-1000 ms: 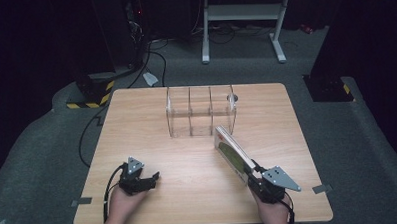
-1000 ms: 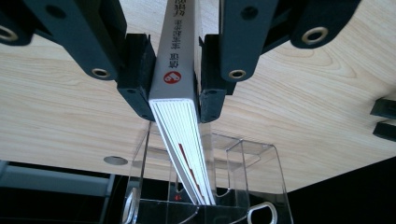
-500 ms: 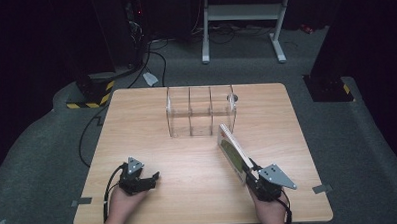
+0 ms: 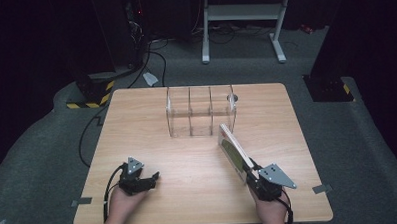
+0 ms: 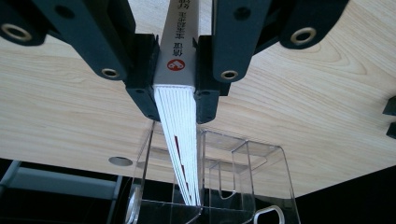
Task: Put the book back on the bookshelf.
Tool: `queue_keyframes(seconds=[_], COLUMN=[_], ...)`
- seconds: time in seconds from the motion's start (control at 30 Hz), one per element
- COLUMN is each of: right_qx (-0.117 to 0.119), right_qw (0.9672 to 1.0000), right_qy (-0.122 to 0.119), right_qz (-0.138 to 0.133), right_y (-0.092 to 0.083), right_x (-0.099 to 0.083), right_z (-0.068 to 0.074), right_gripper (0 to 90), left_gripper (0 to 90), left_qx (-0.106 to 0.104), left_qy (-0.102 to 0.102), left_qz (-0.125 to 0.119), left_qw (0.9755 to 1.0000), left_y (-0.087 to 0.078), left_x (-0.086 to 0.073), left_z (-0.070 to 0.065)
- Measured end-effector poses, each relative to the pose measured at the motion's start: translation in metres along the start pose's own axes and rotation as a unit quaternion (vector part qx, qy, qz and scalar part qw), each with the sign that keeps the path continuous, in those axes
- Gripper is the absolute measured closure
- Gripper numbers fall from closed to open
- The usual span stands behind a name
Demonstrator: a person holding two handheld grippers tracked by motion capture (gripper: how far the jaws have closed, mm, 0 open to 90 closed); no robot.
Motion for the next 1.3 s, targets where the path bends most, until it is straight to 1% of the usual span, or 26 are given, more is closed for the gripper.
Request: queue_keyframes(seconds=[0.07, 0.13, 0.2, 0.27, 0.37, 0.43, 0.53, 0.63, 0.7, 0.77, 0.93, 0.97, 1.03, 1.3], right_qx=[0.0, -0.002, -0.005, -0.003, -0.005, -0.005, -0.01, -0.014, -0.015, -0.016, -0.023, -0.025, -0.03, -0.043], right_qw=[1.0, 1.0, 1.0, 1.0, 1.0, 0.9999, 0.9998, 0.9996, 0.9995, 0.9994, 0.9991, 0.999, 0.9988, 0.9985], right_qy=[0.007, 0.008, 0.0, 0.004, -0.001, 0.003, 0.002, 0.002, -0.002, -0.001, 0.004, 0.002, -0.001, 0.002], right_qz=[0.0, -0.001, -0.001, -0.004, -0.006, -0.013, -0.017, -0.024, -0.027, -0.03, -0.036, -0.037, -0.037, -0.035], right_y=[0.0, 0.0, 0.001, 0.001, 0.0, -0.001, 0.001, 0.004, 0.006, 0.01, 0.022, 0.025, 0.031, 0.057], right_x=[0.0, 0.0, 0.0, 0.002, 0.01, 0.016, 0.025, 0.034, 0.039, 0.044, 0.055, 0.057, 0.061, 0.071], right_z=[-0.001, -0.001, 0.0, 0.002, 0.002, 0.001, -0.003, -0.004, -0.004, -0.003, -0.004, -0.004, -0.004, -0.007], right_gripper=[75.1, 75.2, 75.3, 75.4, 75.4, 75.4, 75.4, 75.4, 75.4, 75.4, 75.3, 75.3, 75.3, 75.3], left_gripper=[21.3, 21.3, 21.4, 21.6, 21.6, 21.6, 21.6, 21.6, 21.6, 21.7, 21.6, 21.7, 21.7, 21.7], left_qx=[-0.001, -0.001, 0.0, 0.0, 0.0, 0.0, 0.0, 0.0, 0.0, 0.0, 0.0, 0.0, 0.0, 0.0], left_qy=[0.0, 0.0, 0.0, 0.0, -0.001, -0.002, -0.001, -0.002, 0.0, -0.004, -0.003, -0.002, -0.002, -0.002], left_qz=[0.001, 0.001, 0.001, 0.0, 0.0, 0.0, 0.0, 0.0, 0.001, -0.001, -0.002, -0.001, -0.001, -0.001], left_qw=[1.0, 1.0, 1.0, 1.0, 1.0, 1.0, 1.0, 1.0, 1.0, 1.0, 1.0, 1.0, 1.0, 1.0], left_y=[0.0, 0.0, 0.0, 0.0, 0.0, 0.0, 0.0, 0.0, 0.0, 0.0, 0.0, 0.0, 0.0, 0.0], left_x=[0.0, 0.0, 0.0, 0.0, 0.0, 0.0, 0.0, 0.0, 0.0, 0.0, 0.0, 0.0, 0.0, 0.0], left_z=[0.0, 0.0, 0.0, 0.0, 0.0, 0.0, 0.0, 0.0, 0.0, 0.0, 0.0, 0.0, 0.0, 0.0])
Point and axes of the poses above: each handheld gripper's, and its own axes: y roughly forward along the jaws, x roughly out of its top, z roughly to its left, the point moved 10 cm from there along y, roughly forward along the jaws, and after that the axes turned 1 degree about -x, right-handed, at the moved point
